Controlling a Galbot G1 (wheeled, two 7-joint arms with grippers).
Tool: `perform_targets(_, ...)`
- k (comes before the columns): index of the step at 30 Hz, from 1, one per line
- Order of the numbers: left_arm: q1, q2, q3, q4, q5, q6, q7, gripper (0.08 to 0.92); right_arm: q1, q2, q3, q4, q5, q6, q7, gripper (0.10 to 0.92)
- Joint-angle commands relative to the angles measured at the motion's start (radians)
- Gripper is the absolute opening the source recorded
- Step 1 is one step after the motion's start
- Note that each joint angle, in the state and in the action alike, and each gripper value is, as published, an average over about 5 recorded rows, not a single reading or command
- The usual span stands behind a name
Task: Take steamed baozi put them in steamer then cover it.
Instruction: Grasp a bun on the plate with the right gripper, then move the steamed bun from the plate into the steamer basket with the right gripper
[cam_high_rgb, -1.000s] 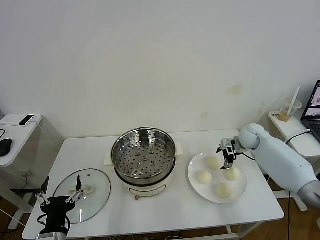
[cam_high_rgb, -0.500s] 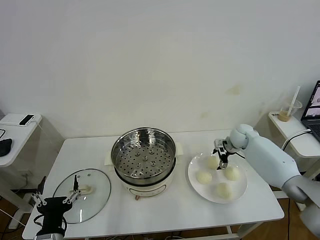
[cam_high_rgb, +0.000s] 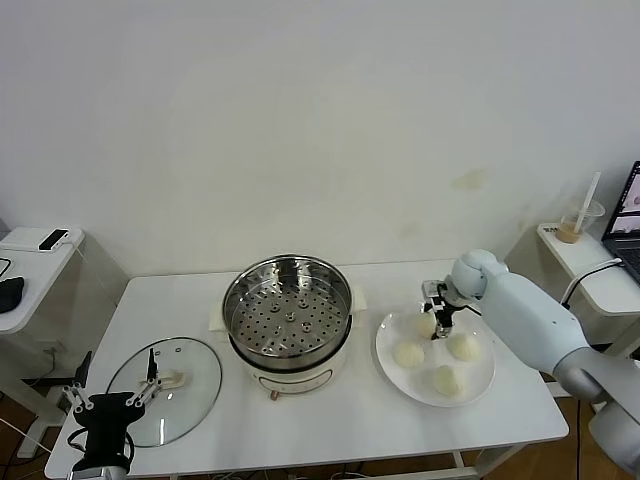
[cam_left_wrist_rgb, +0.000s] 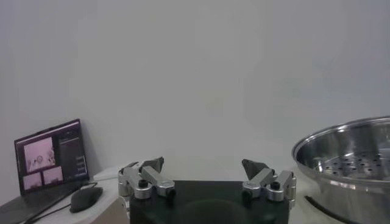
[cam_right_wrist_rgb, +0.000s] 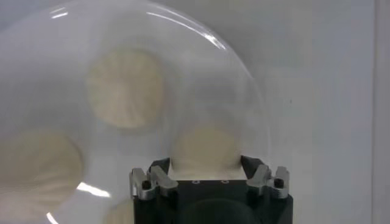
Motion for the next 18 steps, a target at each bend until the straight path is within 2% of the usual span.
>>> perform_targets(1, 0.001, 0.0, -0.001, 0.002, 0.001, -0.001, -0.003, 0.823, 0.0, 0.006, -0.003, -0.01, -0.008, -0.002, 0.0, 0.678)
perform_targets(8, 0.006, 0.0, 0.002, -0.009, 0.001, -0.001, -0.004, 0.823, 0.004, -0.005, -0.002, 0.002, 0.008, -0.001, 0.013, 0.572)
perform_targets(12, 0.003, 0.004, 0.005, -0.006, 0.0, 0.0, -0.004, 0.823, 0.02, -0.04, -0.017, 0.05, 0.045, 0.001, 0.012, 0.573)
perform_targets(18, -0.004, 0.017, 0.009, 0.008, -0.004, 0.001, -0.002, 0.823, 0.131, -0.126, -0.101, 0.19, 0.178, -0.003, 0.001, 0.585)
